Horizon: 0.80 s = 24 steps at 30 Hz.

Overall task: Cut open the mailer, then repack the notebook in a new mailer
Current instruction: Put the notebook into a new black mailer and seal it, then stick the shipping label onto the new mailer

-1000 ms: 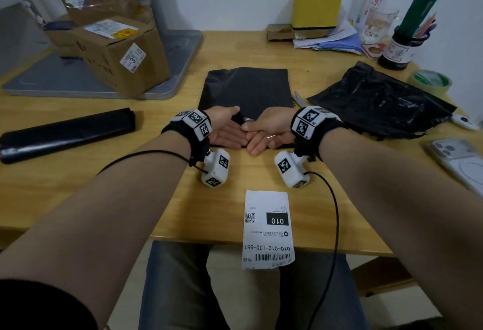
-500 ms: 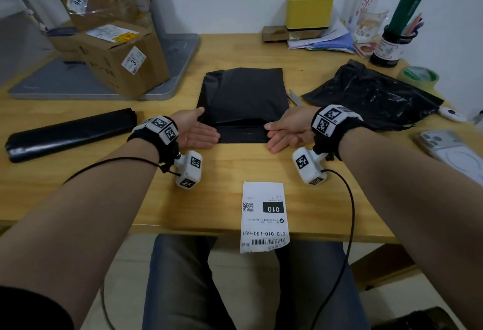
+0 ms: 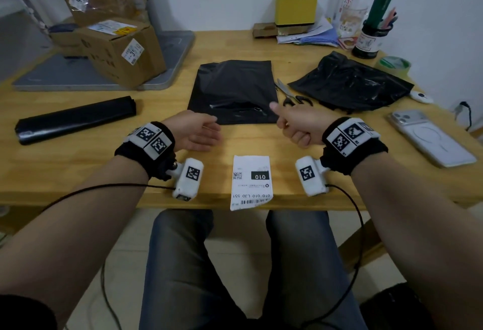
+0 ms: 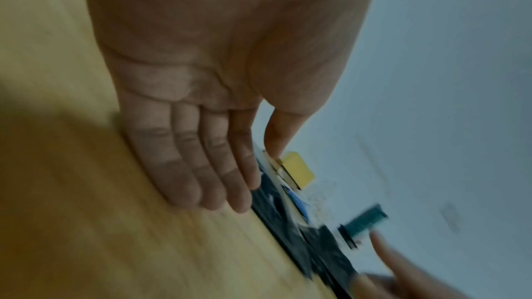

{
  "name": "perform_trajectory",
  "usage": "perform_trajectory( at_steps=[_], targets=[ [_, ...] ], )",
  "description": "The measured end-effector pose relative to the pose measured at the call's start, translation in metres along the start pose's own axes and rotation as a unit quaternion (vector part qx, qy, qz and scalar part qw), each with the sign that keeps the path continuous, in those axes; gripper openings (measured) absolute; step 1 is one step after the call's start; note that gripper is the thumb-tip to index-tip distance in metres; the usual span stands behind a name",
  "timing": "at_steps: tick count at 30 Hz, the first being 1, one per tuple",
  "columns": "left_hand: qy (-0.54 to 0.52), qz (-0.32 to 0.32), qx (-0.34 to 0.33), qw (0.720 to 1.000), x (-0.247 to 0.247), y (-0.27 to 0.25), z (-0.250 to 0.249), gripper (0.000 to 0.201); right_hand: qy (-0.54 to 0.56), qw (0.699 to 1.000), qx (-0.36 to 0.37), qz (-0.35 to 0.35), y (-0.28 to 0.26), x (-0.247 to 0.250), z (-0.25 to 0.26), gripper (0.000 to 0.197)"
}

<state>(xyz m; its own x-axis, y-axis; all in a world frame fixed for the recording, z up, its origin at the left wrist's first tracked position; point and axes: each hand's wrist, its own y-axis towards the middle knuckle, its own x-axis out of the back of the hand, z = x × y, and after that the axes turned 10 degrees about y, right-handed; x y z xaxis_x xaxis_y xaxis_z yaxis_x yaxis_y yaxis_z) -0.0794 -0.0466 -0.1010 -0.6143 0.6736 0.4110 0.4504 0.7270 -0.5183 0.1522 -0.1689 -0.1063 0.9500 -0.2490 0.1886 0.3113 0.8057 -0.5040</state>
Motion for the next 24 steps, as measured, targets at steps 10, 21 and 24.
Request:
perform_trajectory(
  at_steps=[10, 21, 24],
  targets=[
    [0.295, 0.099, -0.188, 0.932, -0.072, -0.082, -0.001, 0.035, 0.030, 0.995, 0.091, 0.003, -0.045, -0.019, -0.026, 0.028],
    [0.424, 0.085, -0.185, 0.883, -0.100, -0.089, 0.005, 0.038, 0.029, 0.996, 0.084, -0.005, -0.060, -0.011, -0.029, 0.036],
    [0.416, 0.051, -0.170, 0.892, -0.098, -0.088, 0.003, 0.028, 0.019, 0.996, 0.082, 0.006, -0.063, -0.011, -0.029, 0.031]
  ],
)
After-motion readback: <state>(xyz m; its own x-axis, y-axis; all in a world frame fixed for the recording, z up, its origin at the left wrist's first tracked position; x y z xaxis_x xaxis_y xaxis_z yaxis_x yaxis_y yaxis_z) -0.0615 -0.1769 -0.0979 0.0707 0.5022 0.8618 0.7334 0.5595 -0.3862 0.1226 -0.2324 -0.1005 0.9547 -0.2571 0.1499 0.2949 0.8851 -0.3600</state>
